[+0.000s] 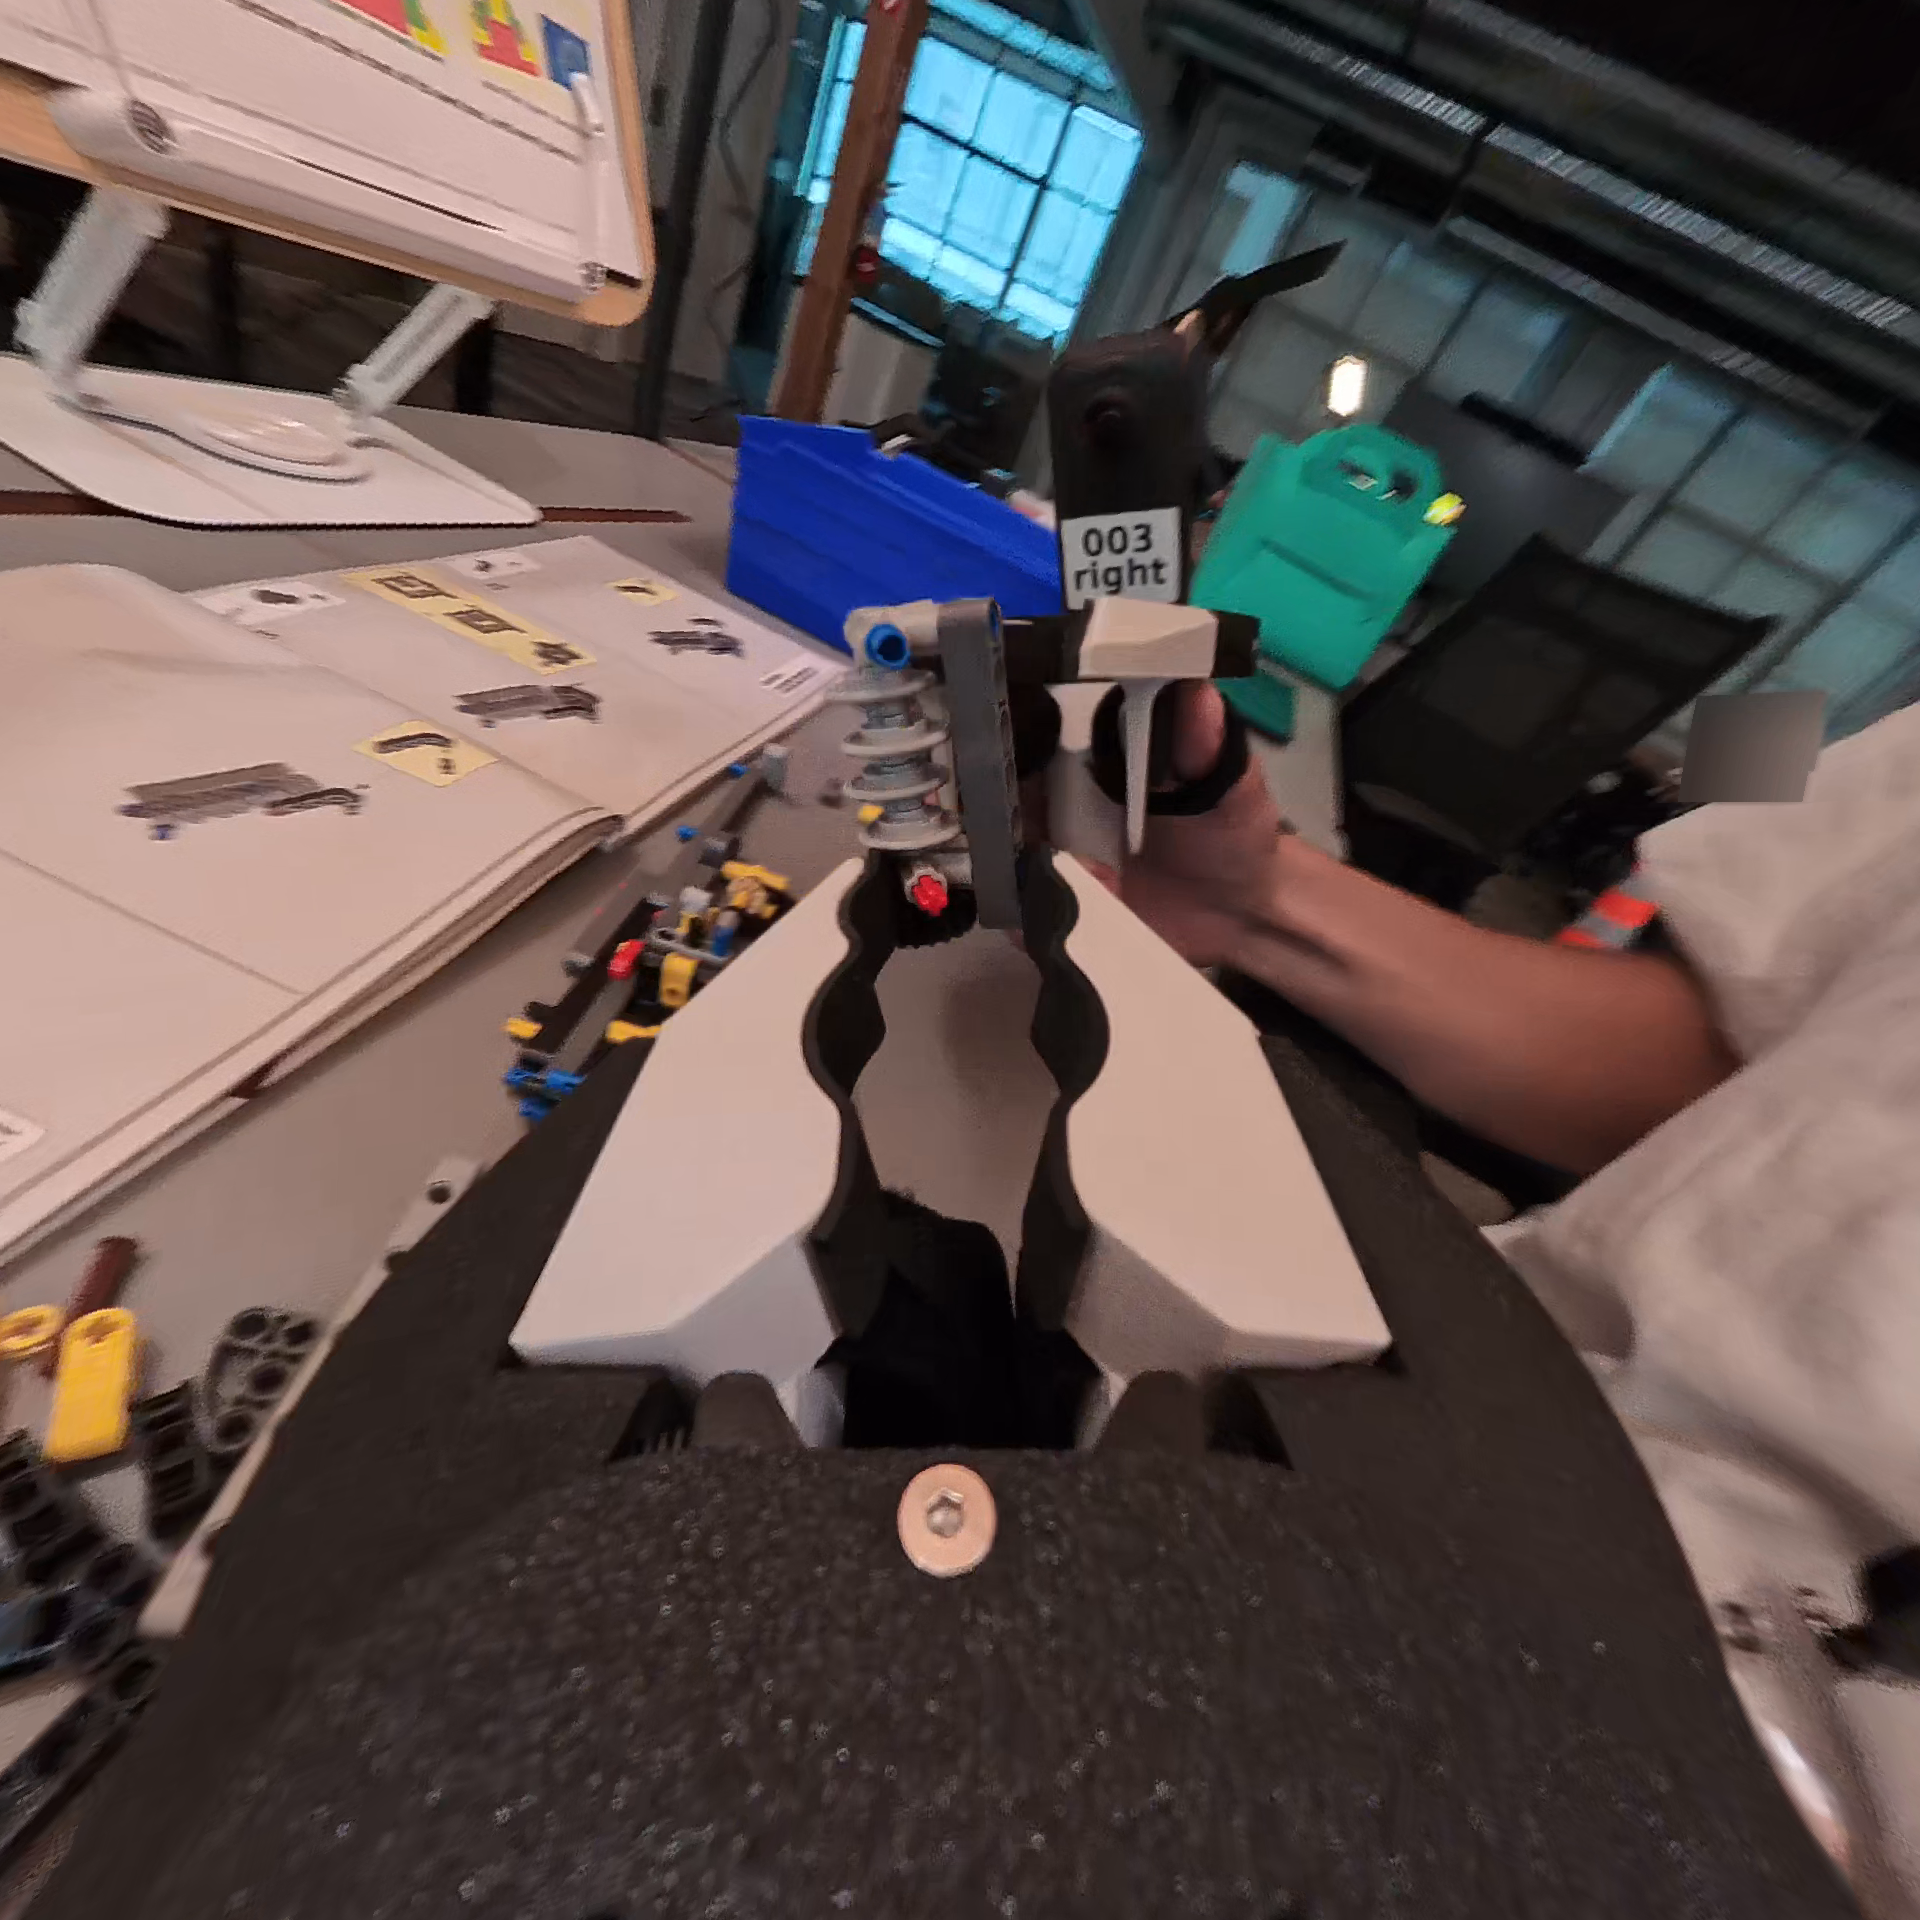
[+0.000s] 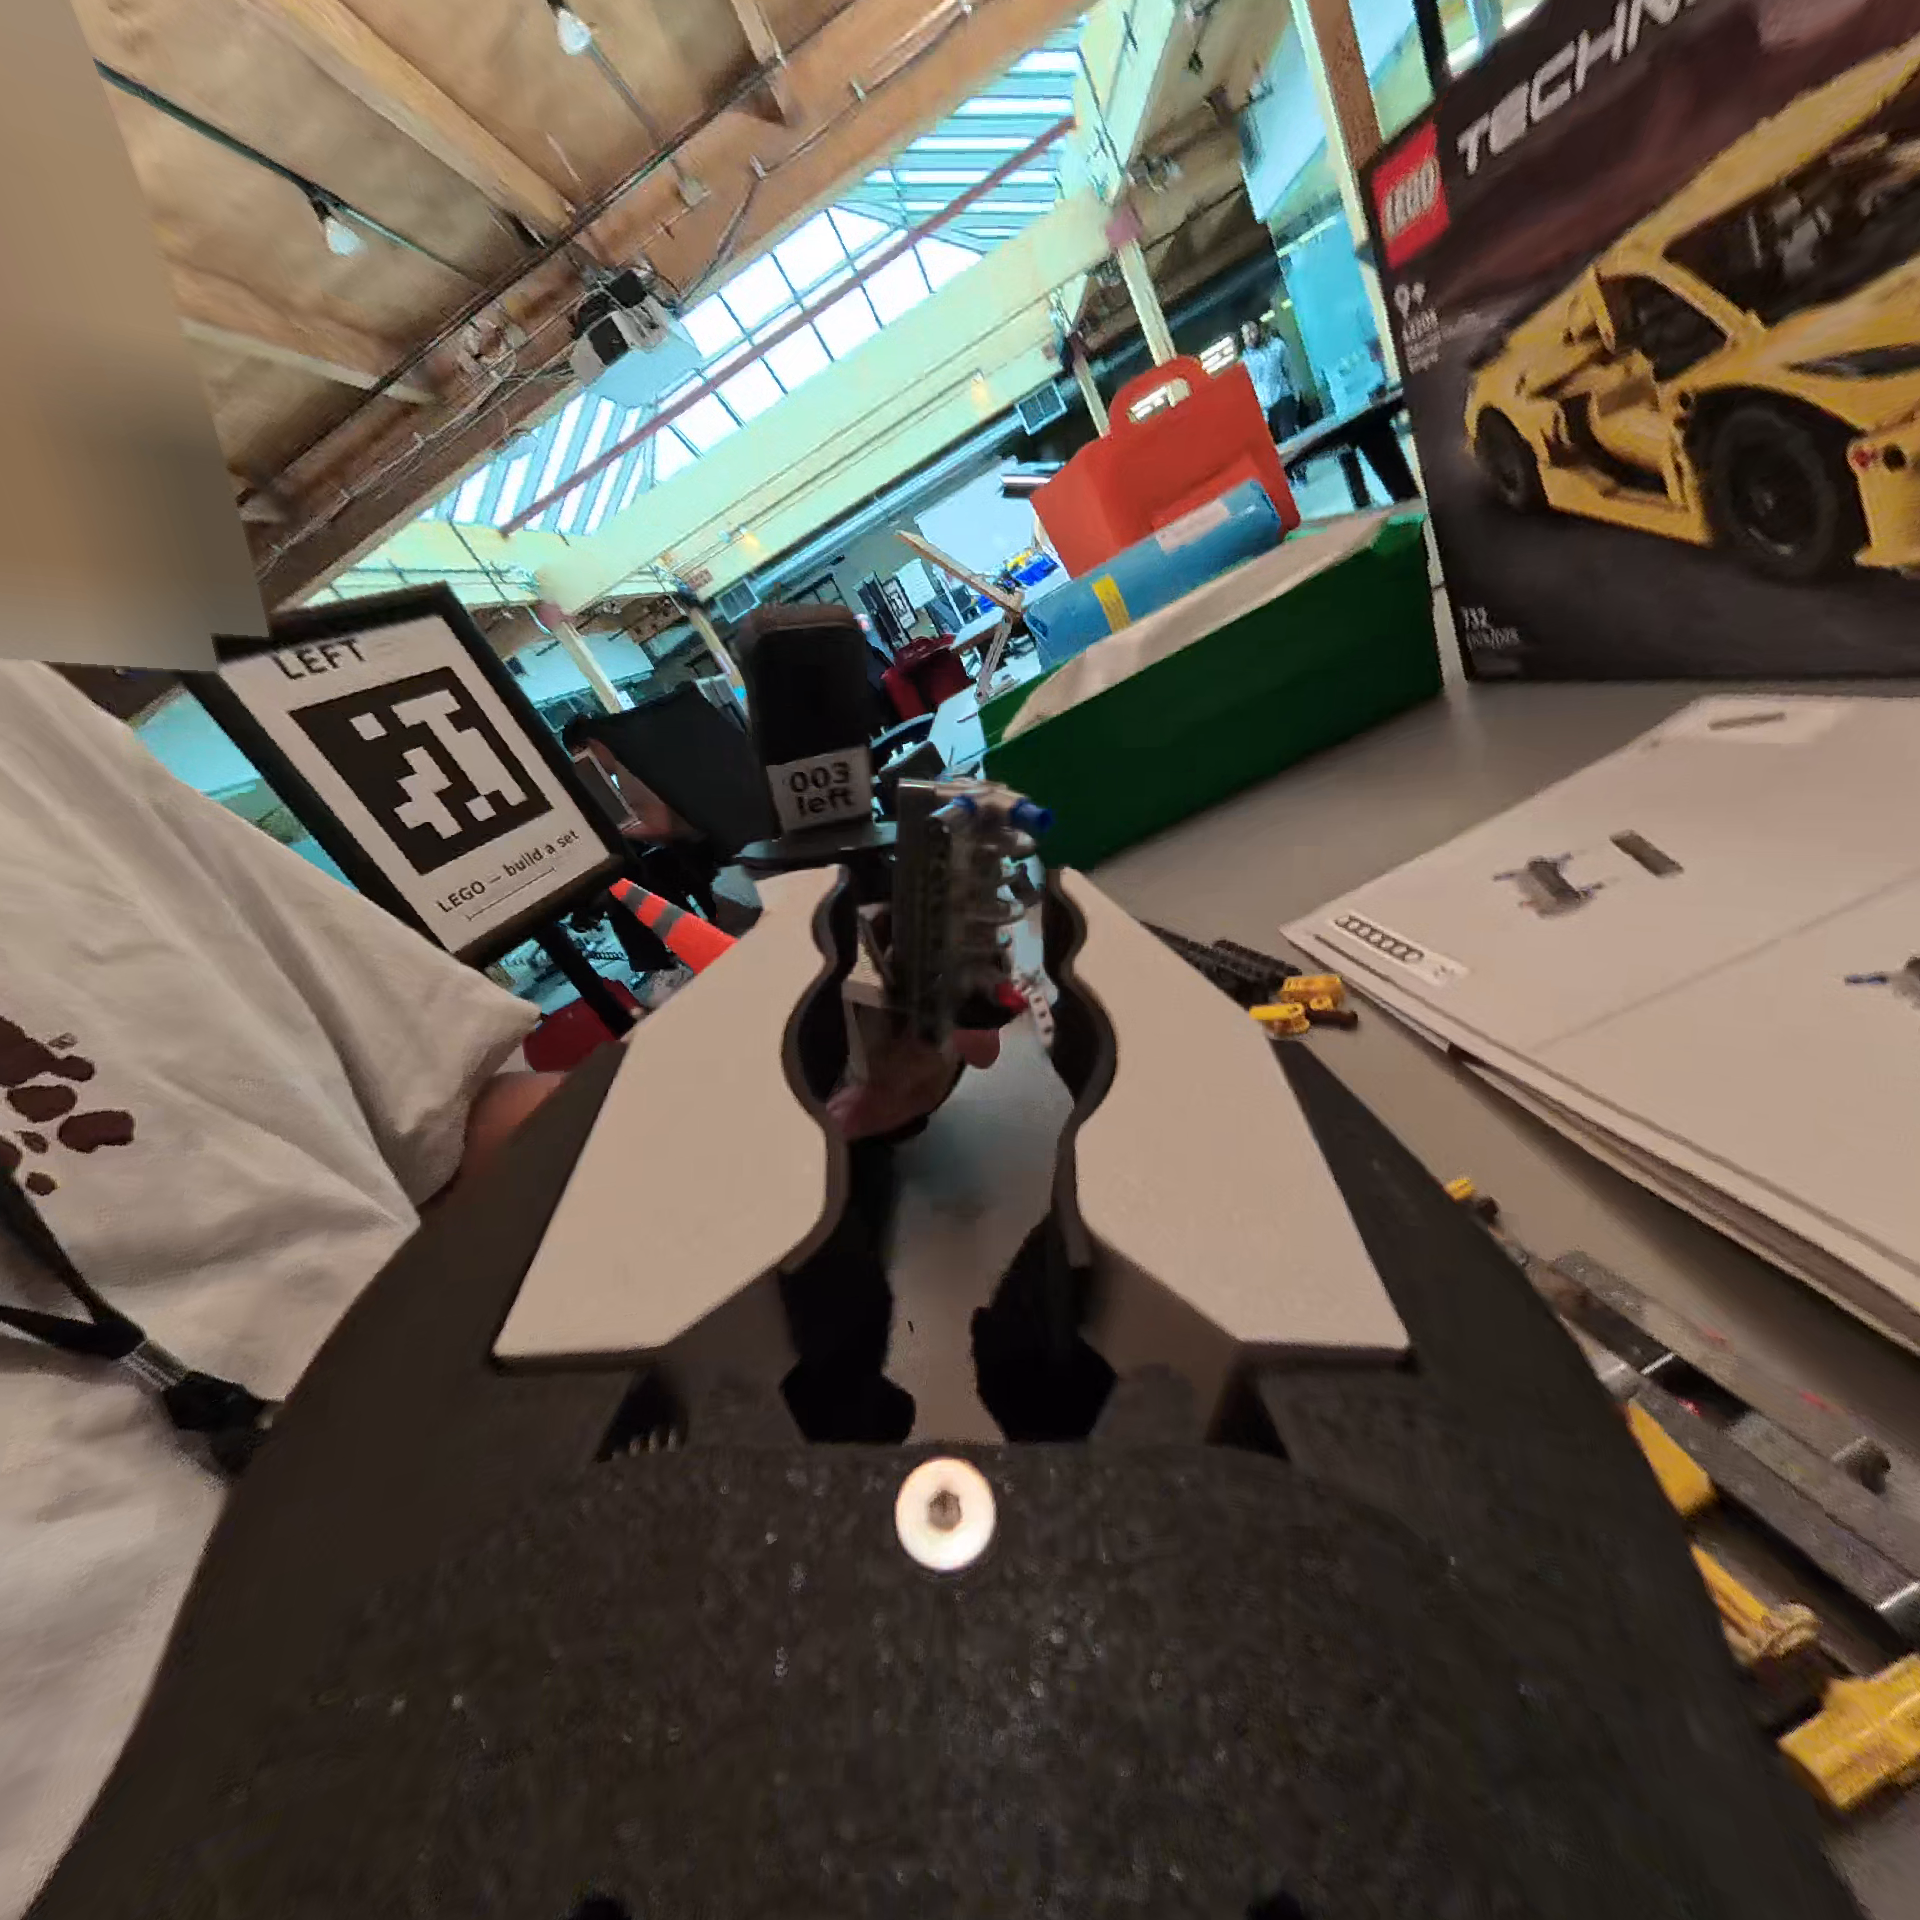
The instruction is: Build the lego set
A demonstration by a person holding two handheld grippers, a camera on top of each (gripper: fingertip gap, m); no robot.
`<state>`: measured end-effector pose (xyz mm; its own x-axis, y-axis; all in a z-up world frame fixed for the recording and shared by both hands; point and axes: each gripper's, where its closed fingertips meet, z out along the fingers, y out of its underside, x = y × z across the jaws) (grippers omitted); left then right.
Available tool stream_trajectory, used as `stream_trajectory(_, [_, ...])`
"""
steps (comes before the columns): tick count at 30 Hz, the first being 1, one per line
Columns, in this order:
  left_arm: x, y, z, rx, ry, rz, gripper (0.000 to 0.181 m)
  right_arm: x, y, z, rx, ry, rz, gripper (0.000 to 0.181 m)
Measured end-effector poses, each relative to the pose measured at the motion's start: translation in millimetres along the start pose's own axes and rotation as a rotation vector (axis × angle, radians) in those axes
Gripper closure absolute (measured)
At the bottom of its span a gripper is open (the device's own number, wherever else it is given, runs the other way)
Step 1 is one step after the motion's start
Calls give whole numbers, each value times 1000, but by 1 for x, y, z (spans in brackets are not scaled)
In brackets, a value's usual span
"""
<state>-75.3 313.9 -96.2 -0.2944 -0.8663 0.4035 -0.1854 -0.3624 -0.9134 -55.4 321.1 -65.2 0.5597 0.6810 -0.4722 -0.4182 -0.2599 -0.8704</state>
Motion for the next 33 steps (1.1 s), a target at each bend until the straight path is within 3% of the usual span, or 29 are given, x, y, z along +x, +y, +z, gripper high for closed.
stream_trajectory(4, [-7,-1,-2,9,-31,-10,157,1,9,3,-133,100,-157,153])
stream_trajectory(6, [-8,5,2,-28,-64,41,157,4,10,7,-131,141,-160,154])
stream_trajectory(10, [-13,17,10,-106,-150,155,158,15,12,6,-130,202,-146,174])
stream_trajectory(14, [-15,18,11,-119,-201,222,158,15,15,3,-137,205,-143,174])
stream_trajectory(17, [-16,8,9,-67,-206,211,118,6,18,3,-146,141,-126,175])
stream_trajectory(18, [-12,4,9,-44,-175,203,114,4,19,4,-148,126,-126,175])
stream_trajectory(22, [5,-4,6,11,-86,217,150,-4,29,8,-199,85,-143,175])
stream_trajectory(33, [-3,-11,-1,47,-134,209,150,0,23,11,-142,111,-143,174])
